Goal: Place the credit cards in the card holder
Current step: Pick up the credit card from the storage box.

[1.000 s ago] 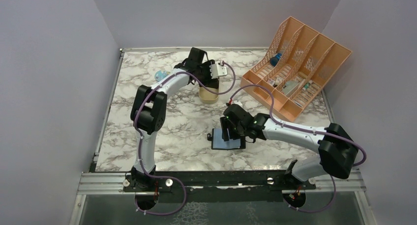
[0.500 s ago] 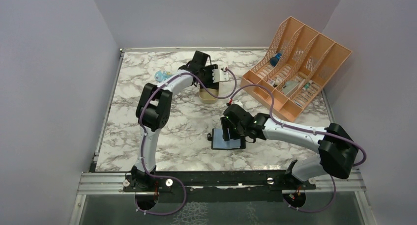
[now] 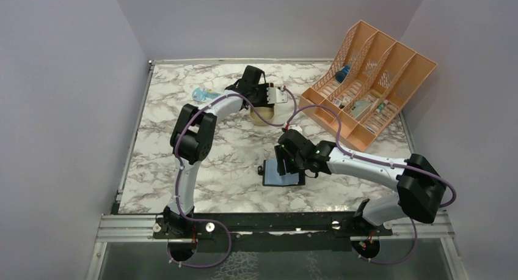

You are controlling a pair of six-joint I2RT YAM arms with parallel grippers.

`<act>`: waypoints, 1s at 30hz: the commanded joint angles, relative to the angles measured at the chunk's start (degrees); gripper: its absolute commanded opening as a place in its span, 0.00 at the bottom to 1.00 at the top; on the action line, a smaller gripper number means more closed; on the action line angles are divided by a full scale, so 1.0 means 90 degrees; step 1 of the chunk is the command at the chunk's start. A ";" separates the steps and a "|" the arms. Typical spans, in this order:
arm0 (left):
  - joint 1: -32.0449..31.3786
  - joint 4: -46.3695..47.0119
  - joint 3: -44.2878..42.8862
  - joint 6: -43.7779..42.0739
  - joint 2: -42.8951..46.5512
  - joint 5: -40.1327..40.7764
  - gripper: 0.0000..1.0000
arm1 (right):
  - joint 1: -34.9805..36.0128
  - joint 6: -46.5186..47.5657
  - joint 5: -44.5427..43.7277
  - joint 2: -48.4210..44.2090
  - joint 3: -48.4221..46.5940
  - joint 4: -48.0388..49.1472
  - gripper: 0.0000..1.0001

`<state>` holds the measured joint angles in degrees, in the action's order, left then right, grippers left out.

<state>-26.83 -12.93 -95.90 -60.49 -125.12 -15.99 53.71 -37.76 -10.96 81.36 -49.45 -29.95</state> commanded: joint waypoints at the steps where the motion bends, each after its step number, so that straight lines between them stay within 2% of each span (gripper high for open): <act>1: -0.0061 0.0429 0.0171 -0.0111 0.0294 0.0310 0.42 | 0.0025 -0.0062 -0.0181 -0.0210 -0.0049 -0.0049 0.60; 8: -0.0113 0.0573 0.0254 -0.0168 0.0408 0.0462 0.43 | 0.0028 -0.0063 -0.0188 -0.0227 -0.0033 -0.0023 0.60; 17: -0.0144 0.0594 0.0260 -0.0266 0.0468 0.0605 0.37 | 0.0025 -0.0072 -0.0178 -0.0246 0.0003 -0.0003 0.60; 21: -0.0171 0.0590 0.0260 -0.0298 0.0510 0.0610 0.26 | 0.0023 -0.0080 -0.0158 -0.0232 0.0014 0.0025 0.60; 25: -0.0245 0.0552 0.0314 -0.0333 0.0631 0.0646 0.22 | 0.0025 -0.0087 -0.0149 -0.0255 0.0026 0.0037 0.60; 30: -0.0290 0.0439 0.0474 -0.0178 0.0848 0.0529 0.05 | 0.0028 -0.0082 -0.0105 -0.0355 0.0066 0.0076 0.60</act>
<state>-28.84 -9.65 -92.84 -61.98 -121.75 -11.05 53.71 -37.91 -11.07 80.14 -49.39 -30.00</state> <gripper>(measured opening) 0.117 0.601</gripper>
